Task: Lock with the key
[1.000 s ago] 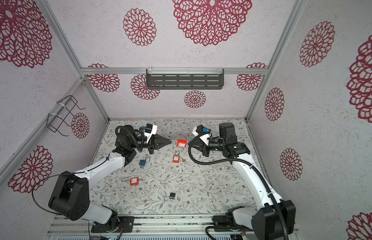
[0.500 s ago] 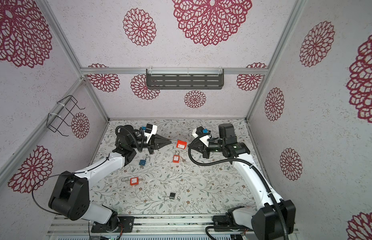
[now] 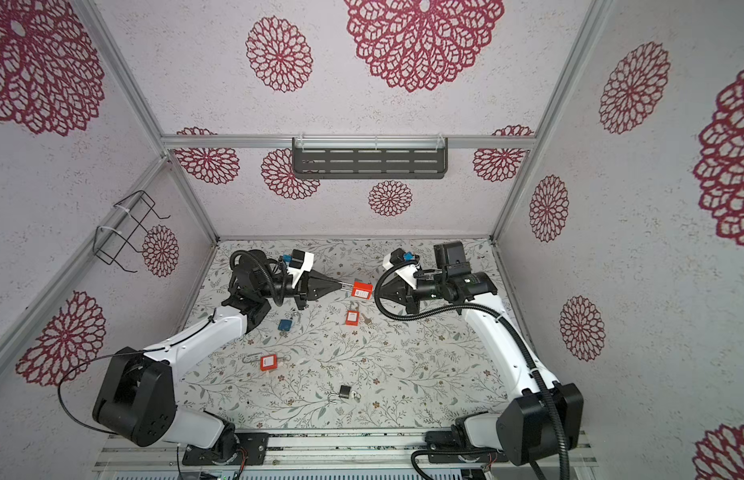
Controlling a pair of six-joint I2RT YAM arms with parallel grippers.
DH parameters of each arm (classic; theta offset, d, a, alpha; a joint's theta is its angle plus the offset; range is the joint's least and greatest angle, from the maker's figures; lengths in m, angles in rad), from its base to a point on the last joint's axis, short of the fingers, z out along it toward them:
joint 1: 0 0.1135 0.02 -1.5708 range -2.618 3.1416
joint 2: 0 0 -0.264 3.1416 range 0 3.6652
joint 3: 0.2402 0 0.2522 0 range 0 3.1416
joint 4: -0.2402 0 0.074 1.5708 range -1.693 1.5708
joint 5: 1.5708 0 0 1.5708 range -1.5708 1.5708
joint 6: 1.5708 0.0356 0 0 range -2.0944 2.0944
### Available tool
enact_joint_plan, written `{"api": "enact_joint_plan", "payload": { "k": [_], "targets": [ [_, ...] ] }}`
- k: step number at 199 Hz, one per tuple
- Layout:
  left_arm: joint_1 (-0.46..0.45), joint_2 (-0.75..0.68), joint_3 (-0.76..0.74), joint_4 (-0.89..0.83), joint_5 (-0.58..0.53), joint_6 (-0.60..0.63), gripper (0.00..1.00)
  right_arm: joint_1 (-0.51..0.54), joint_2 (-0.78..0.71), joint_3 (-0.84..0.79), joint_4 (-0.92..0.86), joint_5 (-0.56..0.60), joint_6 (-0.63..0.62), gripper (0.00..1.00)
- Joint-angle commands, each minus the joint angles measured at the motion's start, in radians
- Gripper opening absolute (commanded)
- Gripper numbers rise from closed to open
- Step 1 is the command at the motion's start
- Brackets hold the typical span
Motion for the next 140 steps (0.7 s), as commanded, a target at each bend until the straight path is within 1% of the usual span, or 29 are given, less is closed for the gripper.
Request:
{"api": "enact_joint_plan", "payload": {
  "k": [1, 12, 32, 68, 86, 140],
  "targets": [
    [-0.003, -0.054, 0.017, -0.116, 0.011, 0.122, 0.00, -0.027, 0.011, 0.036, -0.068, -0.006, -0.024, 0.00],
    [-0.003, -0.058, 0.021, -0.149, 0.010, 0.143, 0.00, -0.029, 0.013, 0.040, -0.074, -0.002, -0.030, 0.00],
    [-0.002, -0.059, 0.019, -0.152, 0.007, 0.136, 0.00, -0.028, 0.008, 0.040, -0.069, 0.015, -0.042, 0.00],
    [0.005, -0.039, 0.023, -0.137, 0.009, 0.101, 0.00, -0.027, -0.024, 0.013, -0.062, 0.112, -0.114, 0.00],
    [0.012, -0.027, 0.021, -0.093, 0.016, 0.059, 0.00, -0.028, -0.061, -0.030, -0.016, 0.162, -0.133, 0.00],
    [0.013, 0.010, 0.030, -0.009, 0.035, -0.032, 0.00, -0.002, -0.174, -0.180, 0.209, 0.283, -0.148, 0.00]
  ]
}}
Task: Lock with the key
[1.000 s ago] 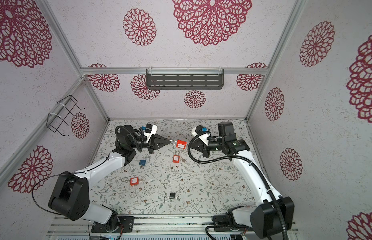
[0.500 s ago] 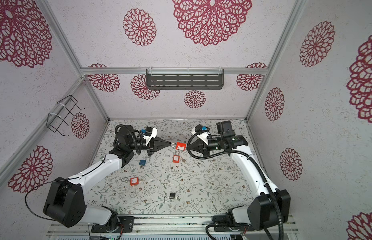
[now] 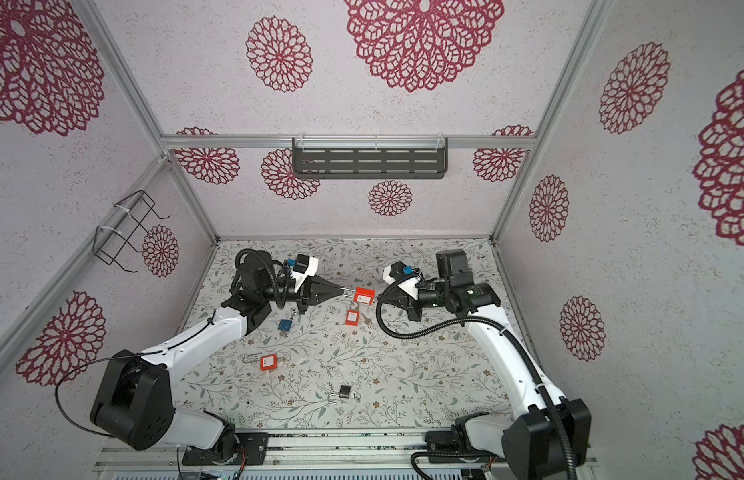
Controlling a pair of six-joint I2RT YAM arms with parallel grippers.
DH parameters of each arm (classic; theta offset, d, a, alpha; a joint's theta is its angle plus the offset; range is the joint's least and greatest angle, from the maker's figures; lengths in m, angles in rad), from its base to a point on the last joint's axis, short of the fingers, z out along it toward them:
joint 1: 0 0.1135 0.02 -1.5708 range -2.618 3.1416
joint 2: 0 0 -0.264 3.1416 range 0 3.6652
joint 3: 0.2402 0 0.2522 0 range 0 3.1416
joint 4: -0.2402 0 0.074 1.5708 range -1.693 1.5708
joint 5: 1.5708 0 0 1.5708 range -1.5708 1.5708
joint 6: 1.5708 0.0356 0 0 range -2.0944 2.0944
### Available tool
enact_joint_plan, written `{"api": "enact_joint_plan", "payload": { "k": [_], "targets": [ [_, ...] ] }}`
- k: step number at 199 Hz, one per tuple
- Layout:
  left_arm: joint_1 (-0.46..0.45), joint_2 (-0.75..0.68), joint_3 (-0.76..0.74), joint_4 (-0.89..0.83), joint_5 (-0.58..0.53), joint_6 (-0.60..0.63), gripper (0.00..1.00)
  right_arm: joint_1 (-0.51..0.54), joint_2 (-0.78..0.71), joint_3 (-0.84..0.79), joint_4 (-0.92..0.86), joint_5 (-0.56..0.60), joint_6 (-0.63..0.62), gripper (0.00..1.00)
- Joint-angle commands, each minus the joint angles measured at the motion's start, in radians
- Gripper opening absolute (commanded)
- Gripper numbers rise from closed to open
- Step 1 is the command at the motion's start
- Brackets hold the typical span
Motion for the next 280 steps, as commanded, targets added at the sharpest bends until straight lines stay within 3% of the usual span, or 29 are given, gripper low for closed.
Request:
{"api": "enact_joint_plan", "payload": {
  "k": [1, 43, 77, 111, 140, 194, 251, 280],
  "targets": [
    [0.023, 0.005, 0.029, 0.075, 0.031, -0.056, 0.00, -0.013, -0.056, -0.045, 0.102, 0.157, -0.031, 0.00],
    [0.028, -0.007, 0.022, 0.069, 0.021, -0.041, 0.00, -0.010, -0.042, -0.021, 0.048, 0.126, -0.036, 0.00],
    [0.031, -0.047, 0.011, -0.021, -0.012, 0.058, 0.00, -0.017, 0.035, 0.048, -0.118, 0.050, -0.025, 0.00],
    [0.034, -0.077, 0.024, -0.173, -0.030, 0.184, 0.00, -0.027, 0.067, 0.051, -0.147, -0.009, 0.007, 0.00],
    [0.041, -0.081, 0.024, -0.187, -0.027, 0.181, 0.00, -0.028, 0.106, 0.085, -0.212, -0.004, -0.032, 0.00],
    [0.059, -0.056, 0.025, -0.127, 0.010, 0.093, 0.00, -0.027, -0.068, -0.096, 0.088, 0.144, -0.042, 0.00],
    [0.078, -0.059, 0.025, -0.135, 0.011, 0.103, 0.00, -0.029, -0.075, -0.128, 0.053, 0.182, -0.054, 0.00],
    [0.087, -0.060, 0.027, -0.143, 0.015, 0.106, 0.00, -0.033, -0.058, -0.123, 0.060, 0.128, 0.008, 0.00]
  ]
}}
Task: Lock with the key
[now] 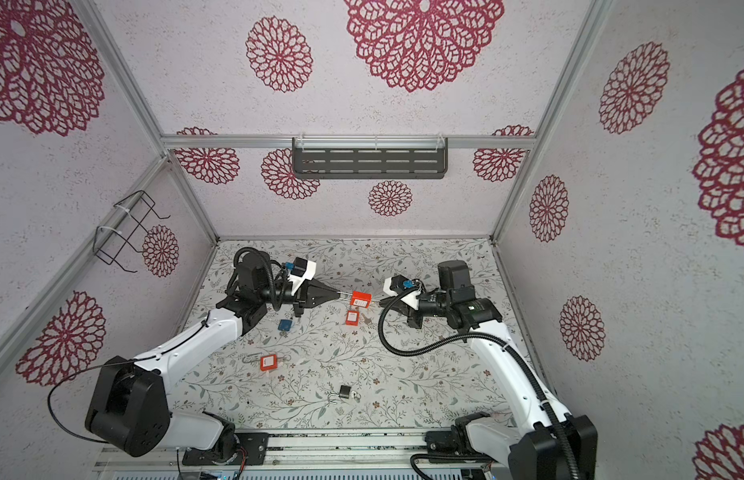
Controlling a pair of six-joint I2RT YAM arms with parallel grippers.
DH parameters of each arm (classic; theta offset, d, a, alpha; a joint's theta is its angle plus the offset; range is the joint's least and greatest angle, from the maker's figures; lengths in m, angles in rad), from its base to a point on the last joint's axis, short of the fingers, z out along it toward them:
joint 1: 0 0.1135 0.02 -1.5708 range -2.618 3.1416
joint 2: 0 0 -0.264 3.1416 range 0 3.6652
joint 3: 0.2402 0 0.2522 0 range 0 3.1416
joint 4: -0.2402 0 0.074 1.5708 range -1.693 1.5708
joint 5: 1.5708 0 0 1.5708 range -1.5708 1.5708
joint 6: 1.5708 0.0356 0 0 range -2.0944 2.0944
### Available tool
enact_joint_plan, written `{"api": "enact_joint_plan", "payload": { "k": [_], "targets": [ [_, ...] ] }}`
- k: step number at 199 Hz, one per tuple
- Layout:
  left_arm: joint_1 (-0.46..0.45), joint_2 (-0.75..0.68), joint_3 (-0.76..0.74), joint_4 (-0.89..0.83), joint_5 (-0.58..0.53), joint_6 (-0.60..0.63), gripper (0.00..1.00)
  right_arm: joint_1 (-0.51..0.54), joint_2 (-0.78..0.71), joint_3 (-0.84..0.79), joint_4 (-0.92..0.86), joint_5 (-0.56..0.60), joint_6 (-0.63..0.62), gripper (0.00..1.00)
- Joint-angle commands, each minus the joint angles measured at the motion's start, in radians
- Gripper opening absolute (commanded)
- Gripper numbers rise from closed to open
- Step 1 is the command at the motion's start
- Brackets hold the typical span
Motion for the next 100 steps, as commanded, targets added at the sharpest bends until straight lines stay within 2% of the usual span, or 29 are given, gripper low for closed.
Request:
{"api": "enact_joint_plan", "payload": {
  "k": [1, 45, 74, 100],
  "targets": [
    [0.066, -0.018, 0.028, 0.007, 0.009, -0.010, 0.00, -0.040, 0.007, -0.004, -0.048, 0.084, 0.029, 0.00],
    [0.065, -0.038, 0.025, -0.016, -0.007, 0.037, 0.00, -0.041, 0.119, 0.106, -0.230, -0.037, 0.023, 0.00],
    [0.068, -0.050, 0.036, -0.119, -0.020, 0.122, 0.00, -0.043, 0.157, 0.138, -0.328, -0.039, -0.017, 0.00],
    [0.077, -0.052, 0.037, -0.132, -0.018, 0.118, 0.00, -0.042, 0.133, 0.120, -0.309, 0.006, -0.038, 0.00]
  ]
}}
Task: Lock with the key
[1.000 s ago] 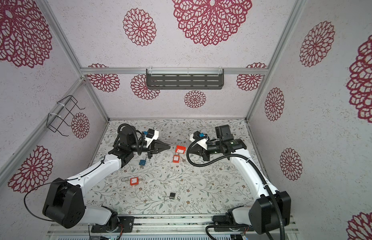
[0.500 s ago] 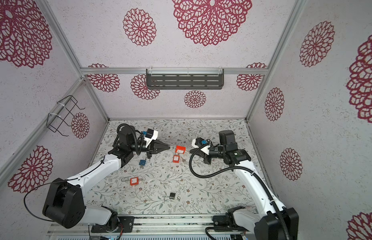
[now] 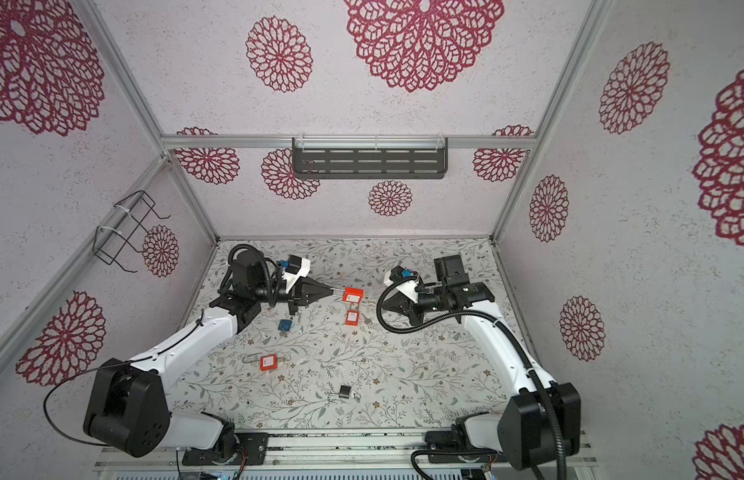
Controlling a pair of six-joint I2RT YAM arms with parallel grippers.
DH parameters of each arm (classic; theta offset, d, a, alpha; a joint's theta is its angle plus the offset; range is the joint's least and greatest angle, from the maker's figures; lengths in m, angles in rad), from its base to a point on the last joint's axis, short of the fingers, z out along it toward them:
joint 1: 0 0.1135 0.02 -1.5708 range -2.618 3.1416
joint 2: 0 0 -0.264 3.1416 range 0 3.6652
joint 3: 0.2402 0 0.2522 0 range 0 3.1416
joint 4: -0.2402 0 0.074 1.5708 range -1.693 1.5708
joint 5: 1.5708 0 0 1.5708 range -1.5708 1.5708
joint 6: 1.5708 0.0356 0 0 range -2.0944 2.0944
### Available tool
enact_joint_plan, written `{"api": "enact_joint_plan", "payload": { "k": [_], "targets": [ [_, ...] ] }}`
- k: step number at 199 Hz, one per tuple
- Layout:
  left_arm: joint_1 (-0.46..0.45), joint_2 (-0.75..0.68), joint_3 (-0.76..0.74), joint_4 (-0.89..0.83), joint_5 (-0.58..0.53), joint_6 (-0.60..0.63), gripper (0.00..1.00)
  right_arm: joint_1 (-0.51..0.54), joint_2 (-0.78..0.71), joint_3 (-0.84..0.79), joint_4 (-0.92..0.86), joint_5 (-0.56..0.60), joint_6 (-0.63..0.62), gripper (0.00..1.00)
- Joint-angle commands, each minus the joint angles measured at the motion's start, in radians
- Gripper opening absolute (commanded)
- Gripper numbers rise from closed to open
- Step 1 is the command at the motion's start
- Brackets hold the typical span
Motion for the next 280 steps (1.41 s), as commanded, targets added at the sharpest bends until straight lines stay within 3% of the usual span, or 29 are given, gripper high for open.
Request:
{"api": "enact_joint_plan", "payload": {
  "k": [1, 38, 79, 107, 210, 280],
  "targets": [
    [0.013, -0.033, 0.035, -0.027, 0.006, 0.038, 0.00, -0.005, -0.029, 0.007, -0.058, 0.033, -0.038, 0.00],
    [0.049, -0.016, 0.089, -0.181, 0.023, 0.098, 0.00, -0.004, -0.091, -0.044, 0.035, 0.148, -0.017, 0.00],
    [0.069, 0.076, 0.316, -0.876, -0.102, 0.569, 0.00, -0.004, -0.163, -0.098, 0.091, 0.292, 0.040, 0.00],
    [0.070, 0.133, 0.408, -1.112, -0.224, 0.741, 0.00, 0.001, -0.217, -0.133, 0.101, 0.321, 0.093, 0.00],
    [0.020, 0.280, 0.525, -1.301, -0.590, 0.838, 0.00, 0.061, -0.301, -0.228, 0.150, 0.385, 0.238, 0.00],
    [-0.028, 0.397, 0.601, -1.312, -0.746, 0.835, 0.00, 0.092, -0.298, -0.257, 0.170, 0.398, 0.274, 0.00]
  ]
}}
